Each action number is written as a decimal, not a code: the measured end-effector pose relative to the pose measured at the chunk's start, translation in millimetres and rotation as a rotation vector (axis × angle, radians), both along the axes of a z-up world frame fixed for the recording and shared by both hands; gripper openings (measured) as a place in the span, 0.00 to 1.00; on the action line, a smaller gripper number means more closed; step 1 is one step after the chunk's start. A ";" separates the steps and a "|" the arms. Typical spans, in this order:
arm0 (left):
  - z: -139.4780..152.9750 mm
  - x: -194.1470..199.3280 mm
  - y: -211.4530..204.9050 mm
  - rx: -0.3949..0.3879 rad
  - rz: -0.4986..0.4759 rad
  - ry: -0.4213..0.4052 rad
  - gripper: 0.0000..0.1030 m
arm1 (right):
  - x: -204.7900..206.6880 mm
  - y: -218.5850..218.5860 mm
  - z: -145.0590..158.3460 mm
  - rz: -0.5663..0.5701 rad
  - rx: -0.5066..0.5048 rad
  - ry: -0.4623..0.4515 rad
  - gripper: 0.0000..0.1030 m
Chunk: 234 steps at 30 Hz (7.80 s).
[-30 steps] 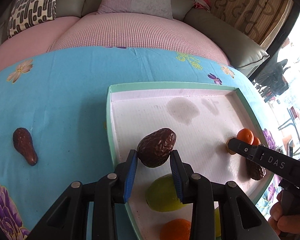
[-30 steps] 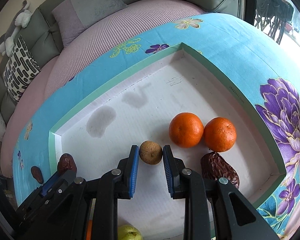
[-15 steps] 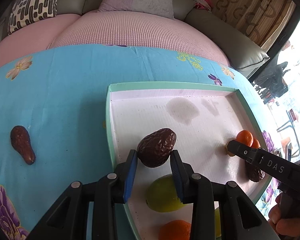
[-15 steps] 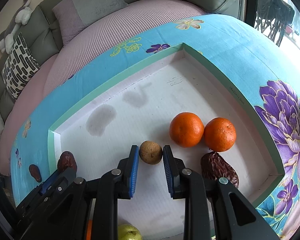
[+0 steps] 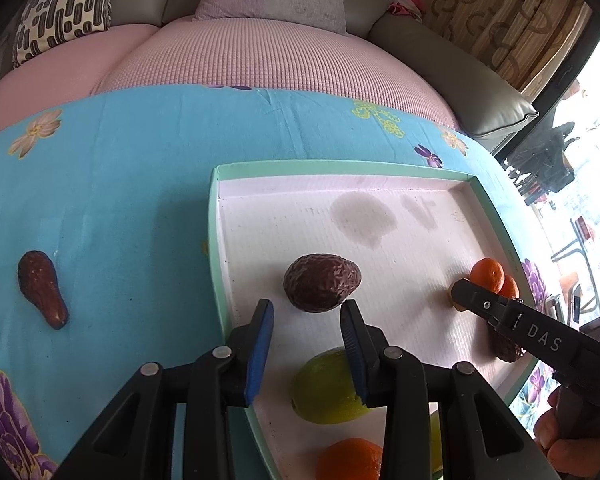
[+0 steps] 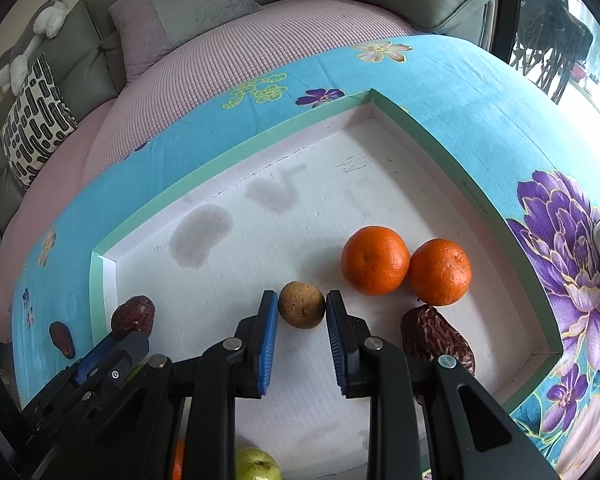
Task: Organize fruits
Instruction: 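Open the left tool to drop the date while the right releases the brown fruit, then move both tools back to the table beside the tray, then grasp another small brown round fruit with the right tool and lift it, then carry the brown fruit over the tray with the right tool while the left grasps the red date, then carry the red date in the left tool over the tray beside the right tool, then open both tools to release the brown fruit and red date into the tray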
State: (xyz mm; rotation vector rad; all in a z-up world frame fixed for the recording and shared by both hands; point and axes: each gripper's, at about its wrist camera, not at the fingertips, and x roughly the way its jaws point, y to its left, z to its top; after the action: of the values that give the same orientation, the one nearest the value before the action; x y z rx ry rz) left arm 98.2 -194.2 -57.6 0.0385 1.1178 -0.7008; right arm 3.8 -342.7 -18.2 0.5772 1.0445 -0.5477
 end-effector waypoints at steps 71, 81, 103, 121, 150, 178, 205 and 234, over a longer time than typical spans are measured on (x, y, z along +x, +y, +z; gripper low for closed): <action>44.0 -12.3 250.4 0.459 0.442 -0.230 1.00 | 24.9 217.0 30.8 0.569 -0.079 -0.117 0.86; 37.1 -12.6 265.7 0.459 0.461 -0.209 1.00 | 6.8 257.2 10.4 0.645 -0.113 -0.051 0.83; 39.0 -11.4 263.3 0.456 0.449 -0.221 1.00 | 12.6 276.8 -20.4 0.747 -0.089 0.033 0.26; 54.1 -9.3 246.3 0.362 0.459 -0.259 1.00 | 20.1 230.4 12.8 0.588 -0.168 -0.063 0.26; 29.8 66.2 127.4 0.218 0.445 -0.219 1.00 | 33.4 69.6 42.2 0.235 -0.134 -0.144 0.26; 45.8 65.6 113.0 -0.023 0.359 -0.083 0.38 | 18.6 51.3 42.8 0.168 -0.115 -0.143 0.26; 11.3 50.8 -14.1 0.052 0.049 -0.053 0.38 | 5.7 26.6 21.8 0.138 -0.072 -0.042 0.26; 14.6 41.1 -8.3 0.109 0.061 -0.053 0.46 | 15.0 29.0 3.3 0.161 -0.048 0.054 0.27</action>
State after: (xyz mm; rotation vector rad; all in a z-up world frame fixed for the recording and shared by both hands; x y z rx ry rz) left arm 139.4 -202.4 -43.1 0.1152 1.1010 -0.5811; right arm 18.7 -313.8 -14.9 0.4336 1.1155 -0.4470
